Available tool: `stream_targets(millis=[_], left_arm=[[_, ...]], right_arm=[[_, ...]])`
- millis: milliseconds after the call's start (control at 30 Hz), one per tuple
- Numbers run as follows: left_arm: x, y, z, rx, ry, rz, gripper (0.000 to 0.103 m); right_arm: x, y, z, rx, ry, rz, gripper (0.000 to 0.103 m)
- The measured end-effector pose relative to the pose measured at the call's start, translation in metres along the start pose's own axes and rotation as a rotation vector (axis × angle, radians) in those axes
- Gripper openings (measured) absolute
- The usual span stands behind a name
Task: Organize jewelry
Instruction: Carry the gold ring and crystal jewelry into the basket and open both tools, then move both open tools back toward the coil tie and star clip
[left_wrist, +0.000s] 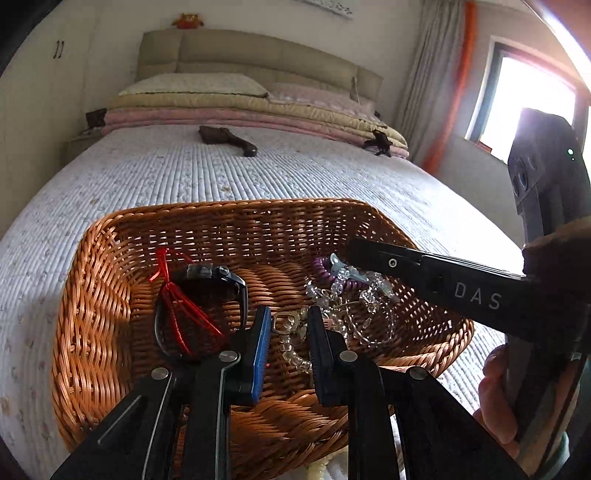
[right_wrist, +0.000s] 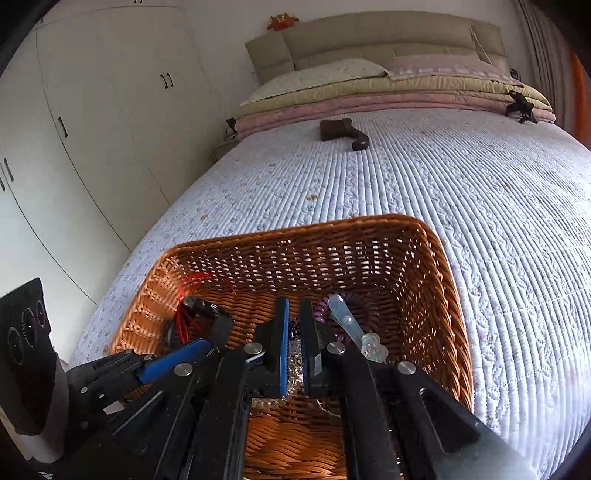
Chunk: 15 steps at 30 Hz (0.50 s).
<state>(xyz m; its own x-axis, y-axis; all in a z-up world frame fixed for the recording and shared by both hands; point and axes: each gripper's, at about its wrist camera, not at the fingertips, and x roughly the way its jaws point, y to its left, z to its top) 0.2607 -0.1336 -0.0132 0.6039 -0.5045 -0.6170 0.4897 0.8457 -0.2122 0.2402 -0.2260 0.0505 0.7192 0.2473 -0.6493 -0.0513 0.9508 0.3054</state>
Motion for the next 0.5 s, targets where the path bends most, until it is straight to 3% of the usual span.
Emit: stream_targets(millis=[167,267,333,500], left_arm=[[0.002,0.0,-0.003,0.013,0.008,0.012,0.022],[-0.003,0.001,-0.004,0.007,0.005,-0.032,0.049],[-0.017,0.002,-0.004,0.008,-0.048,-0.036,0.055],[-0.06,0.015,0.001,-0.052,-0.17,-0.067,0.056]], right_arm=[[0.0,-0.002,-0.003,0.002,0.002,-0.009,0.007],[-0.003,0.0,-0.003,-0.012,-0.019,-0.02,0.01],[-0.014,0.001,-0.004,-0.013,-0.055,0.011,0.016],[-0.055,0.005,-0.004,-0.012,-0.173,0.03,0.024]])
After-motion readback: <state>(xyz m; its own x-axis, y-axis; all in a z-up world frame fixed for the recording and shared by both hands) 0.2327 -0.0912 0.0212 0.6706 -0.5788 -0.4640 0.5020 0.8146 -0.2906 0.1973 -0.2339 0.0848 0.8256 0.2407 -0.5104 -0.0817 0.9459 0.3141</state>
